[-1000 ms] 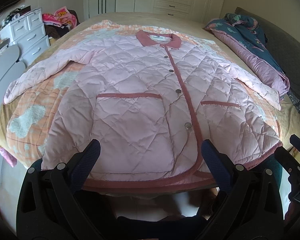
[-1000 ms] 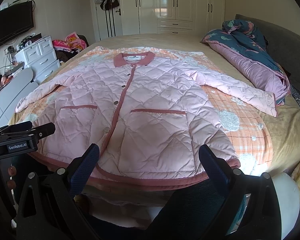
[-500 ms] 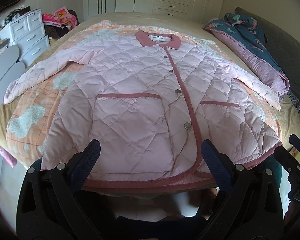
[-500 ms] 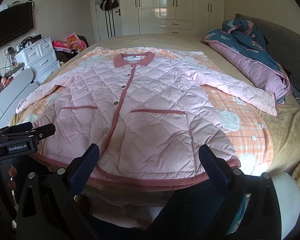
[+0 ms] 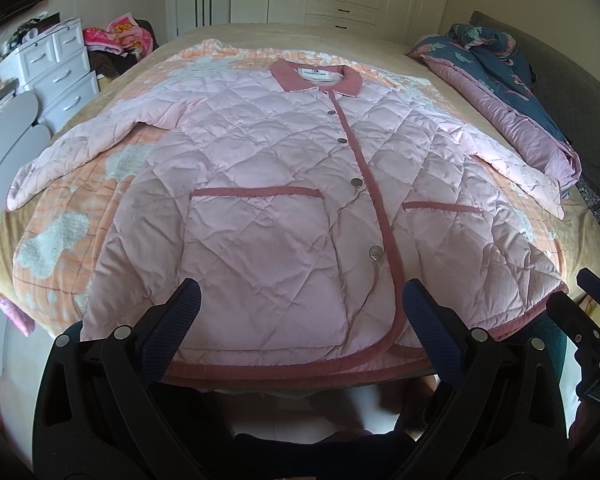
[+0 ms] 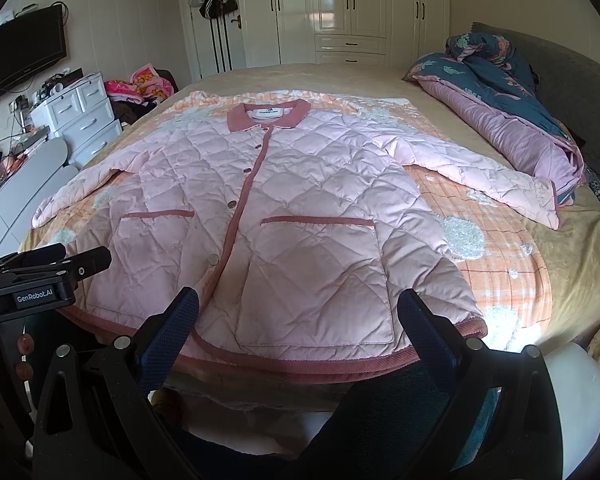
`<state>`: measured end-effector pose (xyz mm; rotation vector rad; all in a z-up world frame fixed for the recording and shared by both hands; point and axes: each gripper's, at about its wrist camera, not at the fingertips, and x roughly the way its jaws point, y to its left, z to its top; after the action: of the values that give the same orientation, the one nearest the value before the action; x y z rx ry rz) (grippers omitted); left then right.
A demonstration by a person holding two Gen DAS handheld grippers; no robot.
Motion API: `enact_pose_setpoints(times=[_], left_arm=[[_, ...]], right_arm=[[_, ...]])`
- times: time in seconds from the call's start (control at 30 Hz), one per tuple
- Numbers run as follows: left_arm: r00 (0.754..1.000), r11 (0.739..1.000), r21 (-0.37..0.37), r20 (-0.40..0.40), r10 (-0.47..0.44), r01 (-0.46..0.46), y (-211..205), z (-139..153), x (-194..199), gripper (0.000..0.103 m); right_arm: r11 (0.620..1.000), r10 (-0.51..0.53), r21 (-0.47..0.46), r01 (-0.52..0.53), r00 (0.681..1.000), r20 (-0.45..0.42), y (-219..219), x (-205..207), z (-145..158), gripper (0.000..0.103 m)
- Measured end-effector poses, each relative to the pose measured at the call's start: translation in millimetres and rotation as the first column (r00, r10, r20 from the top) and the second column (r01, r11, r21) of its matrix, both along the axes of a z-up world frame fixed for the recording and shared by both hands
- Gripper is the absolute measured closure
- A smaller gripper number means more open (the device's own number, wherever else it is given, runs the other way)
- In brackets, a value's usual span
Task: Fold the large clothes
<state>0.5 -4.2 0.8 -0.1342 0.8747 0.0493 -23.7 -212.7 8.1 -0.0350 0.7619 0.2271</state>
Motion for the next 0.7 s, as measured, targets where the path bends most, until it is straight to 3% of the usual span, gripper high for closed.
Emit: enact_pose_setpoints(times=[0.7], left_arm=[[0.999, 0.998, -0.046, -0.027, 0.030, -0.031, 24.1, 10.3, 50.3, 0.009]], right_arm=[[0.998, 0.051, 0.036, -0.050, 0.998, -0.028, 15.0, 61.2, 23.6, 0.004]])
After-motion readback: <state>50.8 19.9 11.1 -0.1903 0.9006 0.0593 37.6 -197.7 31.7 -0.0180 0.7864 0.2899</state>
